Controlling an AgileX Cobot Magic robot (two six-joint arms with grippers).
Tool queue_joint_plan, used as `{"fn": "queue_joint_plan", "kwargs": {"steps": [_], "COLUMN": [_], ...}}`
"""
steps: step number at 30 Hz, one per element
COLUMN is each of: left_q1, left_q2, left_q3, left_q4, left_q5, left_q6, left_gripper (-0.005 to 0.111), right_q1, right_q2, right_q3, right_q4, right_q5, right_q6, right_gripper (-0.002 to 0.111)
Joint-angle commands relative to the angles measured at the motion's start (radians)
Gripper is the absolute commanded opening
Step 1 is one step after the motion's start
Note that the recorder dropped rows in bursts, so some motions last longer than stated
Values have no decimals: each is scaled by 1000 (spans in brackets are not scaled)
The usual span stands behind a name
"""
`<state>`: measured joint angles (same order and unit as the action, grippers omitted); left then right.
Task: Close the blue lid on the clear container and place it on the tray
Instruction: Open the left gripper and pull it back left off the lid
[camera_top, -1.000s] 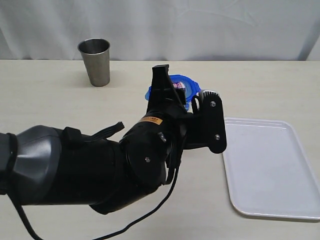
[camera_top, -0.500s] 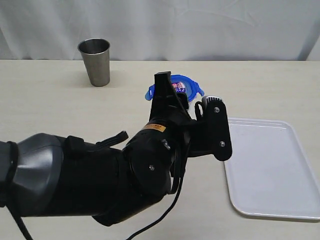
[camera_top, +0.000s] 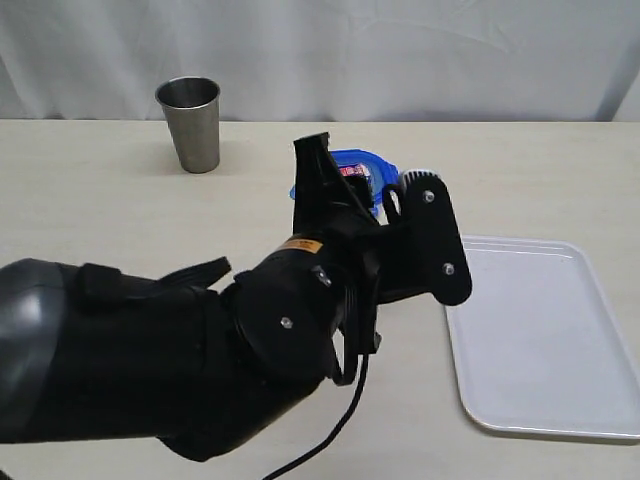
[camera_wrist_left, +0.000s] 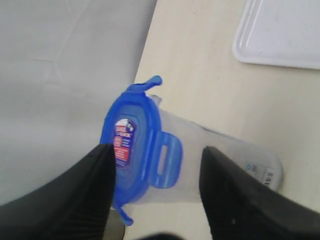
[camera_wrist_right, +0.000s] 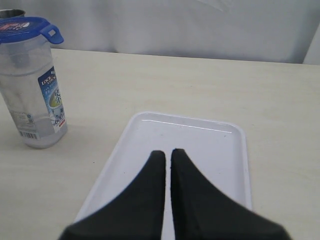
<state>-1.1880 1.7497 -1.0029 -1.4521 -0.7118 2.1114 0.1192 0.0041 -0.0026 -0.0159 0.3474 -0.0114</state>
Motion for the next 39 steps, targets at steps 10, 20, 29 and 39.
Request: {"fn": "queue_joint_plan", "kwargs": {"steps": [10,20,29,39], "left_q1": [73,243,564,860], "left_q2": [-98,-193,-261,-250], "left_q3": [3,3,49,205], "left_q4": [-112,-190,-262,-223], "left_q5": [66,381,1103,1458], "left_q6": [-121,-141,-157,30], "left_gripper": [37,33,28,0], "right_q1": [-6,-6,-6,-6], "right_q2": [-4,-4,-4,-4], "right_q3": [3,3,3,3], "right_q4": [1,1,1,1], "right_q5": [-2,-2,-2,-2], "right_q6": [4,4,4,4], "right_gripper": [4,4,4,4]}}
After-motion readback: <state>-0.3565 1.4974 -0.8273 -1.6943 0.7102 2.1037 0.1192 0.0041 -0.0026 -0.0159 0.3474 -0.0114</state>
